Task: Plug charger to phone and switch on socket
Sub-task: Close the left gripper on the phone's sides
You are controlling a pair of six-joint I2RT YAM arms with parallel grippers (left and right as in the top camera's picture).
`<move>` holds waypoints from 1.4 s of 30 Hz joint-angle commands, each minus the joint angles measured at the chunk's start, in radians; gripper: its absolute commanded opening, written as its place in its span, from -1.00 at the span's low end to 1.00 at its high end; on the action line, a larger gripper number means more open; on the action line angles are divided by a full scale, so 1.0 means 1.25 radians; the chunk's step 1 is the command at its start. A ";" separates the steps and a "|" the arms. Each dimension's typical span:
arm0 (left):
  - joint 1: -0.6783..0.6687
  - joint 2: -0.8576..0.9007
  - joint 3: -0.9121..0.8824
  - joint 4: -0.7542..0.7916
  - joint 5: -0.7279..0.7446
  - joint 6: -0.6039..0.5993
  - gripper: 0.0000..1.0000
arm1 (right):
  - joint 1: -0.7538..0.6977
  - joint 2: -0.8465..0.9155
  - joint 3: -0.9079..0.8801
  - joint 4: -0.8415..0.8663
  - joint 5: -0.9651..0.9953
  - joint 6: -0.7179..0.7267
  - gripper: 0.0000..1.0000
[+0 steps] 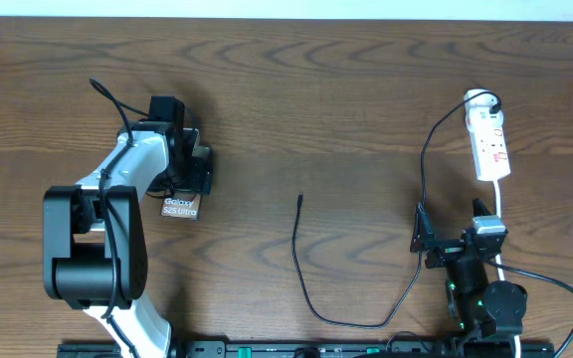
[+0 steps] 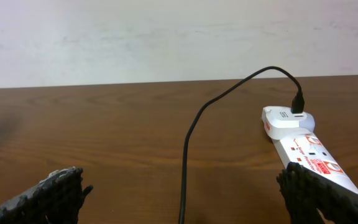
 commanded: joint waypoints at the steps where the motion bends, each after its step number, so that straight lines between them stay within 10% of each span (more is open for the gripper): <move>1: 0.000 0.018 -0.030 -0.010 0.026 -0.007 0.64 | 0.005 -0.004 -0.001 -0.004 0.004 -0.011 0.99; 42: 0.000 0.018 -0.030 -0.010 0.026 -0.007 0.03 | 0.005 -0.004 -0.001 -0.004 0.004 -0.011 0.98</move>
